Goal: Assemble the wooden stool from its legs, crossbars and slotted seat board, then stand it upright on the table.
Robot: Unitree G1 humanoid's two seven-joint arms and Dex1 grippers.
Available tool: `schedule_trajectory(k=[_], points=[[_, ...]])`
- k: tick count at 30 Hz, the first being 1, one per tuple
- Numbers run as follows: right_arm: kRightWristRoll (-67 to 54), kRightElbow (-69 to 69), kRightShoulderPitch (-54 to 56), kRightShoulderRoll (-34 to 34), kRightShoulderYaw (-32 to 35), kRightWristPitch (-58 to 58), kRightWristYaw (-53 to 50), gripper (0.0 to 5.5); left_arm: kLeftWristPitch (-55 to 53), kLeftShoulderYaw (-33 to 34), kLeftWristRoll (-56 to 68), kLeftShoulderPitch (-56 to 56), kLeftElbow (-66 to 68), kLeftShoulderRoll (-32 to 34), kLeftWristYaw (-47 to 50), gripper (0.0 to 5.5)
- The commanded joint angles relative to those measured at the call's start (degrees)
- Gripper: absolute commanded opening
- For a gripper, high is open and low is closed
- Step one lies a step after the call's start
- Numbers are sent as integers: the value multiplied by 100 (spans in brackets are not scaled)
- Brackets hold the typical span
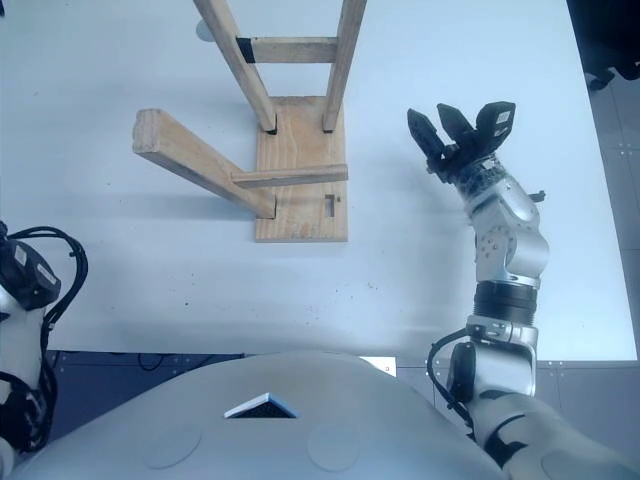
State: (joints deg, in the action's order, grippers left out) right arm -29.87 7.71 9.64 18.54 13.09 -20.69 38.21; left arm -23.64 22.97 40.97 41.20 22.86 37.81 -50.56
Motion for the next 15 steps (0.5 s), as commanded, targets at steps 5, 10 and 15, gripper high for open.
schedule_trajectory(k=[5, 10, 15], points=[[-2190, -881, 2254, 123, 439, -1696, 178, 329, -1258, -703, 937, 148, -1474, -626, -550, 199], [-3541, -1340, 3005, -303, 310, -2591, -92, 329, -1209, -1013, 808, -132, -1575, -843, -854, 199], [-3826, -1338, 3195, -451, 89, -2755, -182, 329, -1760, -1178, 990, -206, -1487, -715, -1310, 199]])
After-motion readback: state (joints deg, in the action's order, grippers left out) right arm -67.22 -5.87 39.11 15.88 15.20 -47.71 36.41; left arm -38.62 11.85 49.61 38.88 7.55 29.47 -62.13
